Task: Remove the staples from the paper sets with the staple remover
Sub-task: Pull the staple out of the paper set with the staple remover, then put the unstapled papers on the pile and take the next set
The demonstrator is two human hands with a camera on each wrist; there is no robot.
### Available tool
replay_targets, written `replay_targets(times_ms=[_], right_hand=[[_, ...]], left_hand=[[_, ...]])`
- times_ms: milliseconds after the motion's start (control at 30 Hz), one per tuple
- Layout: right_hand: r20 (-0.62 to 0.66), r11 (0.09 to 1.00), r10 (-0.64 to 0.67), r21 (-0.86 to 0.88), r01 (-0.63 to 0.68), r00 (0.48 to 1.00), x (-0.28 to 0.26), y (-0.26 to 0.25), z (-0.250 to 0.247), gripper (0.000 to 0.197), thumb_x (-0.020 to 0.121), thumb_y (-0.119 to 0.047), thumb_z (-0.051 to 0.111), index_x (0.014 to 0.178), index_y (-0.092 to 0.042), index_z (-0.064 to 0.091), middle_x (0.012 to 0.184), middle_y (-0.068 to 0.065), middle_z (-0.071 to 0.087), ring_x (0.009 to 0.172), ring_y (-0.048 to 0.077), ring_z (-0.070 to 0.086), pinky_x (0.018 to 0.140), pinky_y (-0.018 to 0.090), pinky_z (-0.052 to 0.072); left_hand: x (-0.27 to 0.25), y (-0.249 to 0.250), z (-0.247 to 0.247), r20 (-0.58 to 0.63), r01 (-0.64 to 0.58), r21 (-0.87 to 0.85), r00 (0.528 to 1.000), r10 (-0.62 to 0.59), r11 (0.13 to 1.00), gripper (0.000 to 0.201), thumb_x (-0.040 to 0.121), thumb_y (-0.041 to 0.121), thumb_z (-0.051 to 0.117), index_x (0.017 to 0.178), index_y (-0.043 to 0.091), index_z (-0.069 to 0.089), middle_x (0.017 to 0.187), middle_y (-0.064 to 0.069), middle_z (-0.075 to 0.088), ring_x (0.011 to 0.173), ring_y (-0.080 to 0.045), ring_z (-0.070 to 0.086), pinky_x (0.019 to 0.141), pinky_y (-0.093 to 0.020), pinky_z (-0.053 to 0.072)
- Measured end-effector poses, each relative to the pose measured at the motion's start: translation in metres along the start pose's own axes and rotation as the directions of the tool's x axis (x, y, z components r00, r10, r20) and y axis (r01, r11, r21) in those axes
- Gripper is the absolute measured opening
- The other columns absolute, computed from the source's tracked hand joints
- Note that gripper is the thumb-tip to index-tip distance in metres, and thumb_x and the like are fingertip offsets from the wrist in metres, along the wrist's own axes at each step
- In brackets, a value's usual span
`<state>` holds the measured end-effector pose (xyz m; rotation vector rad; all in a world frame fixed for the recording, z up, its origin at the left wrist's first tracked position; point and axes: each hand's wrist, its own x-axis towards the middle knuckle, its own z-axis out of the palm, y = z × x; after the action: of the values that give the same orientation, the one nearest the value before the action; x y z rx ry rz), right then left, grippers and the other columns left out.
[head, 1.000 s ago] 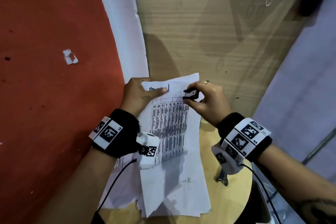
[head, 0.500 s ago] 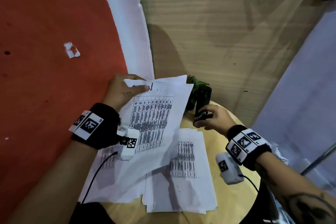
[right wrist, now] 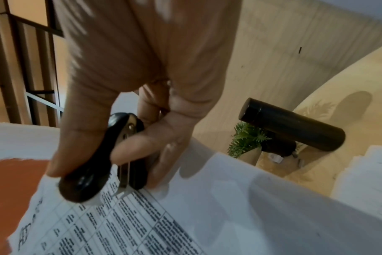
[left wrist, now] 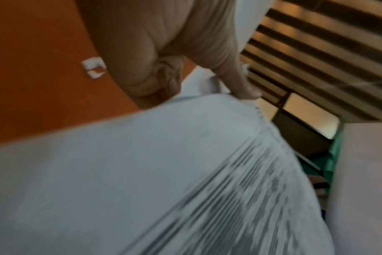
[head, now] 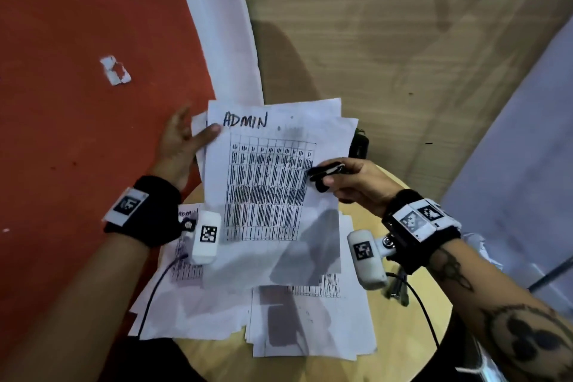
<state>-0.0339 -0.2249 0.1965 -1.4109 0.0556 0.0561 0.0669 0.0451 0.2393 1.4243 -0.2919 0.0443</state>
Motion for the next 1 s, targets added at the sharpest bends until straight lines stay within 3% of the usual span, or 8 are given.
replay_targets(times_ms=[133,267,367,433,567,733,867,1000], right_hand=[[-0.022,0.999,0.042,0.028,-0.042,0.999,0.001,0.003,-0.002,0.032,0.049,-0.015,0.078,0.08,-0.016,0.071,0.074,0.001,0.069,0.067,0.013,0.061,0.043,0.013,0.039],[-0.103,0.996,0.092,0.027,-0.09,0.99,0.009,0.019,0.004,0.016,0.075,-0.005,0.067,0.09,-0.012,0.067,0.076,-0.001,0.07,0.067,0.008,0.064,0.042,0.011,0.039],[-0.225,0.994,0.108,0.01,-0.109,0.968,0.01,0.041,-0.002,0.011,0.082,-0.01,0.066,0.092,-0.012,0.064,0.072,-0.005,0.07,0.069,0.006,0.066,0.046,0.012,0.044],[-0.298,0.988,0.147,-0.01,-0.157,0.943,0.008,0.066,-0.012,0.01,0.082,-0.01,0.067,0.09,-0.012,0.062,0.076,0.0,0.068,0.073,0.011,0.063,0.055,0.018,0.049],[-0.356,0.938,0.278,-0.099,-0.332,0.892,-0.001,0.126,-0.023,0.011,0.085,-0.013,0.066,0.078,-0.011,0.058,0.083,0.007,0.064,0.079,0.016,0.057,0.063,0.024,0.044],[-0.299,0.743,0.452,-0.396,-0.54,0.841,0.0,0.201,-0.021,0.022,0.086,-0.029,0.065,0.086,-0.009,0.057,0.085,0.009,0.055,0.078,0.019,0.05,0.061,0.026,0.043],[-0.243,0.487,0.511,-0.709,-0.511,0.824,-0.001,0.229,-0.009,0.03,0.088,-0.03,0.062,0.094,-0.012,0.039,0.093,0.005,0.05,0.084,0.019,0.046,0.07,0.026,0.033],[-0.202,0.415,0.57,-0.765,-0.492,0.796,0.006,0.226,-0.006,0.032,0.09,-0.035,0.057,0.096,-0.011,0.036,0.1,0.009,0.049,0.089,0.02,0.045,0.075,0.026,0.032]], left_hand=[[-0.039,-0.054,-0.012,-0.013,0.188,0.212,0.982,-0.19,0.959,0.104,0.029,0.068,0.084,0.102,-0.001,0.059,0.085,0.001,0.068,0.076,-0.014,0.062,0.069,-0.024,0.05],[-0.053,-0.078,-0.015,-0.043,0.166,0.234,0.986,-0.16,0.958,0.025,0.068,0.02,0.08,0.089,0.014,0.067,0.075,0.012,0.073,0.073,-0.006,0.066,0.068,-0.017,0.051],[-0.034,-0.087,-0.049,-0.116,0.159,0.292,0.985,-0.13,0.943,0.016,0.08,0.001,0.068,0.083,0.016,0.063,0.062,0.021,0.068,0.059,0.006,0.062,0.06,-0.011,0.049],[-0.02,-0.101,-0.083,-0.164,0.215,0.365,0.973,-0.165,0.906,0.011,0.082,-0.001,0.066,0.09,0.007,0.064,0.075,0.012,0.07,0.063,0.0,0.061,0.062,-0.012,0.049],[-0.014,-0.152,-0.142,-0.247,0.346,0.503,0.936,-0.253,0.792,0.04,0.082,0.005,0.069,0.117,-0.008,0.057,0.111,-0.014,0.059,0.099,-0.023,0.056,0.087,-0.033,0.042],[-0.017,-0.231,-0.188,-0.319,0.53,0.584,0.846,-0.427,0.615,0.049,0.074,0.018,0.079,0.116,0.002,0.06,0.119,-0.02,0.062,0.108,-0.036,0.059,0.096,-0.05,0.045],[-0.009,-0.26,-0.193,-0.367,0.587,0.61,0.805,-0.466,0.533,0.048,0.078,0.011,0.075,0.12,-0.005,0.057,0.123,-0.024,0.059,0.11,-0.04,0.058,0.098,-0.051,0.044],[0.004,-0.262,-0.185,-0.374,0.563,0.7,0.813,-0.447,0.439,0.051,0.084,0.011,0.069,0.128,-0.006,0.051,0.13,-0.024,0.054,0.116,-0.042,0.053,0.101,-0.049,0.04]])
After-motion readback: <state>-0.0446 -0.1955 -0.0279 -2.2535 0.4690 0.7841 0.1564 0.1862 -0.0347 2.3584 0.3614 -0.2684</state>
